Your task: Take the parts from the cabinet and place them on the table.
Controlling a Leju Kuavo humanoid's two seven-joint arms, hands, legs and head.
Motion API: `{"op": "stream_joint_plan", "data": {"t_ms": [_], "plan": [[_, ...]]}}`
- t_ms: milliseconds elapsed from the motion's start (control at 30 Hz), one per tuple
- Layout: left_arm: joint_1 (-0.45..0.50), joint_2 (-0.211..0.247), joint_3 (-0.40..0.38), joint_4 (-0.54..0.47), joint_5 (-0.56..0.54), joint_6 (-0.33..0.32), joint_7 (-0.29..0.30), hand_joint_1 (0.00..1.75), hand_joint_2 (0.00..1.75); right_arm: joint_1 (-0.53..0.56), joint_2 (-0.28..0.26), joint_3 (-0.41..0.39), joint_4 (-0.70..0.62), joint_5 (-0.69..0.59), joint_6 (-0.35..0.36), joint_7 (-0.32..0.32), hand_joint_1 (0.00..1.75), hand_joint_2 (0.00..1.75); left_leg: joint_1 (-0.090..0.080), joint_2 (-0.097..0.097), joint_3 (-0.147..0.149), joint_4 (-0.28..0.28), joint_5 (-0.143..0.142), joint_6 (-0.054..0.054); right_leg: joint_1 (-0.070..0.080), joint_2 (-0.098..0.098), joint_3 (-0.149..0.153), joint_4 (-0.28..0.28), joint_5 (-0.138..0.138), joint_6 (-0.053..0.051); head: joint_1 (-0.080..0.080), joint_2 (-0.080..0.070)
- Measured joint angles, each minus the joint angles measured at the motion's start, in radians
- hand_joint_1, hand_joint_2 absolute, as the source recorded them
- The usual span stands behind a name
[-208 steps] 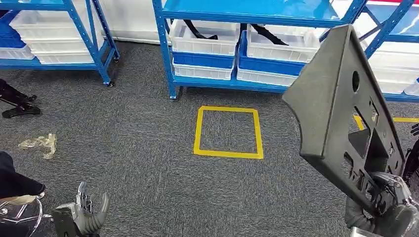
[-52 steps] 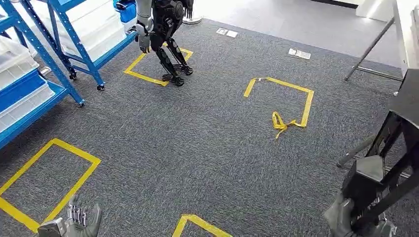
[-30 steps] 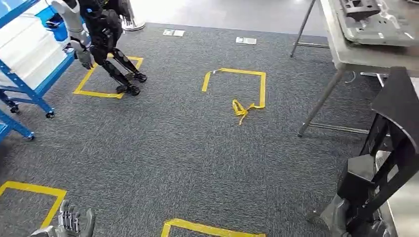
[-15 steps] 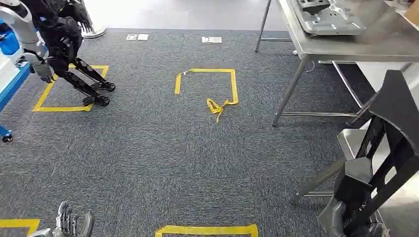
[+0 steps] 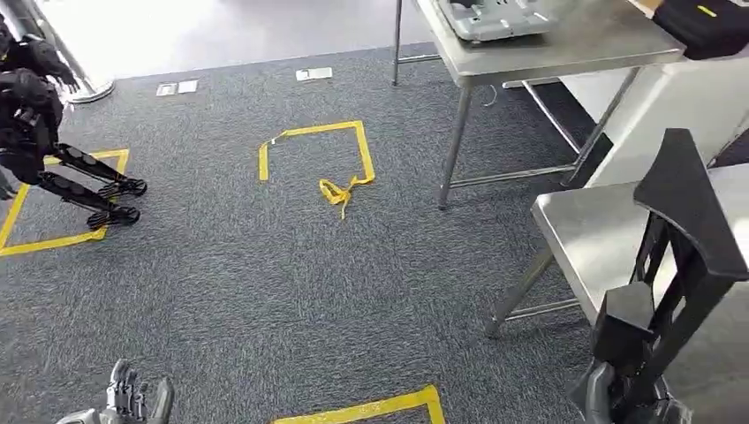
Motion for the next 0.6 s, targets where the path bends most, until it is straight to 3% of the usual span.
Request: {"op": "stream_joint_plan", "data": {"t_ms": [33, 67, 133, 167, 200, 233, 333, 367, 400, 433, 467, 533, 567, 600], "plan": [[0.000, 0.000, 0.001, 0.000, 0.000, 0.000, 0.000, 0.00, 1.75, 0.001, 0.000, 0.000, 0.000, 0.000, 0.000, 0.001, 1.69, 1.75, 0.000, -0.001, -0.028, 0.047, -0.007, 0.001, 0.002, 0.013, 0.000, 0.000, 0.000, 0.000, 0.000, 0.000], [0.000, 0.000, 0.000, 0.000, 0.000, 0.000, 0.000, 0.00, 1.75, 0.002, 0.001, 0.000, 0.000, 0.000, 0.000, 0.001, 1.69, 1.75, 0.000, -0.001, -0.031, 0.042, 0.011, 0.003, 0.003, 0.026, 0.000, 0.000, 0.000, 0.000, 0.000, 0.000], [0.000, 0.000, 0.001, 0.000, 0.000, 0.000, 0.000, 0.00, 1.75, 0.002, 0.002, 0.000, 0.000, 0.000, 0.000, 0.001, 1.69, 1.75, 0.001, -0.006, 0.022, -0.079, 0.099, 0.007, 0.003, 0.054, 0.006, 0.001, 0.000, 0.001, 0.000, 0.000], [-0.001, 0.000, 0.002, 0.000, 0.000, 0.000, 0.000, 0.00, 1.75, 0.002, 0.003, 0.000, 0.000, 0.000, 0.000, 0.001, 1.69, 1.75, 0.004, -0.026, 0.071, -0.181, 0.151, 0.009, 0.003, 0.069, 0.010, 0.001, 0.000, 0.001, -0.001, 0.000], [-0.002, 0.000, 0.002, 0.000, 0.000, 0.000, 0.000, 0.00, 1.75, 0.002, 0.003, 0.000, 0.000, 0.000, 0.000, 0.001, 1.69, 1.75, 0.011, -0.087, 0.099, -0.244, 0.166, 0.010, 0.002, 0.078, 0.007, 0.002, 0.000, 0.003, -0.001, 0.000], [0.000, 0.000, 0.003, 0.000, 0.000, 0.000, 0.000, 0.00, 1.75, -0.001, 0.003, 0.000, 0.000, 0.000, 0.000, 0.001, 1.69, 1.75, 0.012, -0.104, 0.105, -0.268, 0.158, 0.007, 0.017, 0.088, 0.001, 0.009, -0.001, 0.009, 0.002, 0.000], [-0.003, -0.002, 0.003, 0.000, -0.002, -0.001, 0.000, 0.00, 1.75, 0.004, 0.004, 0.000, -0.003, 0.002, 0.000, 0.003, 1.69, 1.75, -0.005, -0.066, 0.103, -0.265, 0.163, 0.023, 0.002, 0.127, -0.019, -0.002, 0.012, 0.035, 0.001, 0.000], [-0.005, -0.003, 0.003, 0.000, -0.002, 0.000, 0.000, 0.00, 1.75, 0.005, 0.003, 0.000, -0.003, 0.003, 0.000, 0.005, 1.69, 1.75, 0.001, -0.048, 0.106, -0.276, 0.171, 0.035, 0.011, 0.137, -0.022, 0.001, 0.012, 0.042, 0.002, 0.000], [-0.006, -0.004, 0.003, 0.000, -0.003, -0.001, 0.000, 0.00, 1.75, 0.007, 0.003, 0.000, -0.004, 0.003, 0.000, 0.007, 1.69, 1.75, 0.001, -0.035, 0.116, -0.283, 0.175, 0.041, 0.005, 0.078, -0.031, 0.023, 0.000, 0.038, 0.000, 0.000], [-0.006, -0.005, 0.003, -0.001, -0.004, -0.002, 0.000, 0.00, 1.75, 0.005, 0.002, 0.000, -0.004, 0.003, 0.000, 0.009, 1.69, 1.75, 0.001, -0.022, 0.115, -0.285, 0.177, 0.050, 0.012, 0.031, -0.057, 0.074, -0.031, 0.030, 0.007, 0.000], [-0.005, -0.007, 0.003, 0.000, -0.005, -0.002, 0.000, 0.00, 1.75, 0.001, -0.002, -0.001, -0.004, -0.001, 0.000, 0.010, 1.69, 1.75, -0.001, -0.005, 0.114, -0.285, 0.177, 0.052, 0.013, 0.011, -0.099, 0.158, -0.069, 0.025, 0.013, 0.000], [-0.006, -0.008, 0.003, 0.000, -0.006, -0.001, 0.000, 0.00, 1.75, 0.002, -0.004, -0.004, -0.004, -0.011, 0.000, 0.011, 1.69, 1.75, -0.003, 0.026, 0.111, -0.284, 0.177, 0.052, 0.008, -0.001, -0.169, 0.302, -0.117, 0.026, 0.012, 0.000], [-0.006, -0.008, 0.003, 0.000, -0.006, -0.001, 0.000, 0.00, 1.75, 0.005, -0.004, -0.007, -0.004, -0.013, 0.000, 0.011, 1.69, 1.75, -0.003, 0.040, 0.111, -0.284, 0.176, 0.052, 0.006, -0.004, -0.176, 0.316, -0.115, 0.033, 0.012, 0.000], [-0.009, -0.008, 0.001, 0.001, -0.006, 0.001, 0.000, 0.00, 1.75, 0.006, -0.004, -0.011, -0.004, -0.016, 0.000, 0.011, 1.69, 1.75, -0.003, 0.053, 0.111, -0.284, 0.175, 0.050, 0.002, -0.009, -0.155, 0.277, -0.096, 0.045, 0.013, 0.000]]}}
